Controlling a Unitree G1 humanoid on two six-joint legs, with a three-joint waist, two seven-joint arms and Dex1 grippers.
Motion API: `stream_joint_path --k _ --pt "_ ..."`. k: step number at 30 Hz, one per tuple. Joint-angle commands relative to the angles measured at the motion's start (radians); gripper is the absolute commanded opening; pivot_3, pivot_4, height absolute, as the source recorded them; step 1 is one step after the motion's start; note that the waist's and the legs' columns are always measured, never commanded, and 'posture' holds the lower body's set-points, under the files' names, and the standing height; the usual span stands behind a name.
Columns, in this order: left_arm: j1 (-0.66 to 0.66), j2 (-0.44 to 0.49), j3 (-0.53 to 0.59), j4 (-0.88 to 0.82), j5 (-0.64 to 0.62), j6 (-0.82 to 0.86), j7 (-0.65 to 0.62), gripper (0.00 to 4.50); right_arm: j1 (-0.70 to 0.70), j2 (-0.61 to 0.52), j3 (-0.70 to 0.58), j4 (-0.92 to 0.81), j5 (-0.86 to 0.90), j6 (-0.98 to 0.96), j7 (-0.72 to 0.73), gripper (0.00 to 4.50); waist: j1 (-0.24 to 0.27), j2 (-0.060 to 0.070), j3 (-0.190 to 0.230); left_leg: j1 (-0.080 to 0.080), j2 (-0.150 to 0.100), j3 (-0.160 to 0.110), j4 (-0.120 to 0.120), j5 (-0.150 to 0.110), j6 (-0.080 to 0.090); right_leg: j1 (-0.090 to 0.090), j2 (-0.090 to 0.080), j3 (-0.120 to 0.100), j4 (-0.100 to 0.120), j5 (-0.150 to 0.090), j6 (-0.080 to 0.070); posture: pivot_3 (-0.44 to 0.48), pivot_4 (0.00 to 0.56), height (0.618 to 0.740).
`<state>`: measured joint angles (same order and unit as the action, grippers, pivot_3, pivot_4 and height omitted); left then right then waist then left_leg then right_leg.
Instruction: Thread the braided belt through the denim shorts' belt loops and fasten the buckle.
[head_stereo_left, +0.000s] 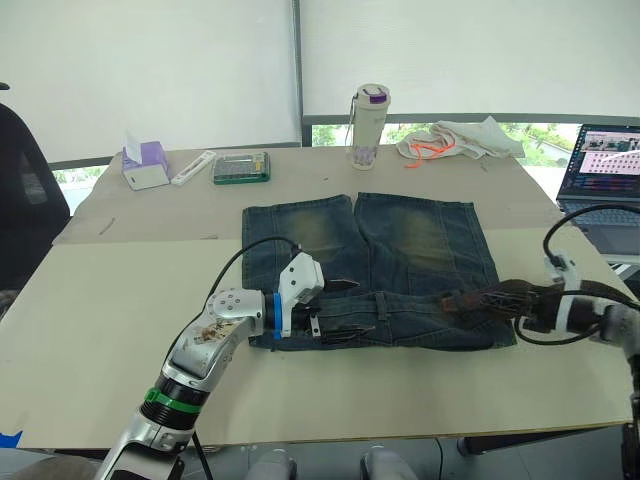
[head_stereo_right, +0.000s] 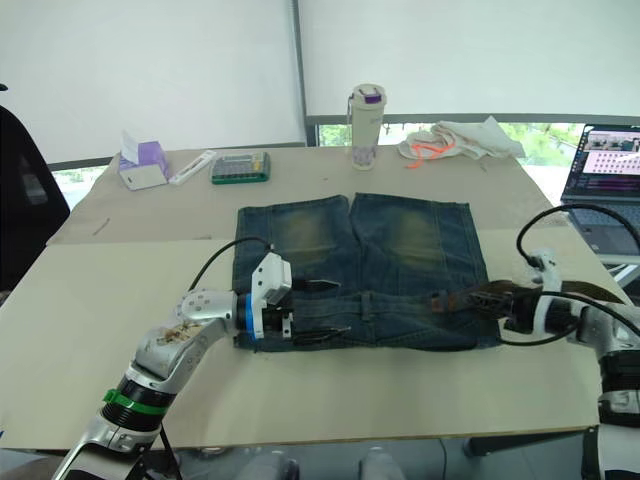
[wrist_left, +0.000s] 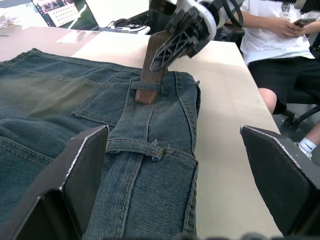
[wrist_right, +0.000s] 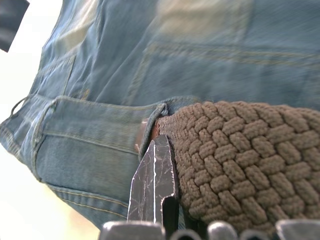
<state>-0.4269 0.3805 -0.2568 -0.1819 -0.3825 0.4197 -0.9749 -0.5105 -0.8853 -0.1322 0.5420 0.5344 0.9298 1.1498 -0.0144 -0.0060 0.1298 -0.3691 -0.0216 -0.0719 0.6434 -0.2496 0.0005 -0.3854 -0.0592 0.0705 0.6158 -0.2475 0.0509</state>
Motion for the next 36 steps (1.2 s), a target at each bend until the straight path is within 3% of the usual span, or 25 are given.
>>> stream_joint_path --k 1,5,15,24,30,36 --pt "-0.012 -0.024 0.022 -0.010 -0.033 0.013 0.015 4.47 0.016 0.025 -0.013 -0.061 0.023 0.034 -0.003 0.00 0.001 0.000 0.000 0.000 0.000 0.000 0.000 0.000 0.000 0.000 0.000 0.000 0.000 0.000 0.000 0.000 0.150 0.740" --pt "-0.014 -0.071 0.042 0.006 -0.075 0.063 0.045 4.47 0.034 0.071 -0.063 -0.089 0.059 0.084 -0.032 0.00 0.001 0.000 0.000 0.000 0.000 -0.001 0.000 0.000 0.000 0.000 0.000 0.000 0.001 0.000 0.000 0.000 0.150 0.740" --pt "-0.076 -0.256 0.051 0.126 -0.153 0.205 0.149 4.47 0.081 0.173 -0.344 -0.126 0.295 0.203 -0.056 0.00 0.000 0.000 0.000 0.000 -0.001 -0.001 0.000 0.000 0.000 0.000 0.000 0.000 0.002 0.000 0.000 0.000 0.150 0.740" --pt "-0.171 -0.492 0.181 0.344 -0.305 0.310 0.219 4.47 0.191 0.222 -0.392 -0.318 0.390 0.161 -0.052 0.00 -0.002 -0.002 0.001 0.000 -0.001 -0.001 0.001 0.000 0.000 0.000 0.000 0.000 0.003 0.000 0.000 0.000 0.150 0.740" --pt "-0.207 -0.534 0.173 0.409 -0.300 0.322 0.203 4.47 0.210 0.236 -0.389 -0.345 0.397 0.139 -0.072 0.00 -0.004 -0.003 0.002 0.000 -0.002 -0.001 0.001 0.000 0.000 0.000 0.000 0.000 0.003 0.000 0.001 0.000 0.150 0.740" --pt "-0.216 -0.543 0.158 0.446 -0.280 0.309 0.201 2.65 0.211 0.240 -0.393 -0.341 0.404 0.128 -0.067 0.00 -0.001 -0.003 0.002 0.000 -0.002 -0.001 0.001 0.000 0.000 0.000 0.000 0.000 0.003 0.000 0.001 0.000 0.150 0.740"
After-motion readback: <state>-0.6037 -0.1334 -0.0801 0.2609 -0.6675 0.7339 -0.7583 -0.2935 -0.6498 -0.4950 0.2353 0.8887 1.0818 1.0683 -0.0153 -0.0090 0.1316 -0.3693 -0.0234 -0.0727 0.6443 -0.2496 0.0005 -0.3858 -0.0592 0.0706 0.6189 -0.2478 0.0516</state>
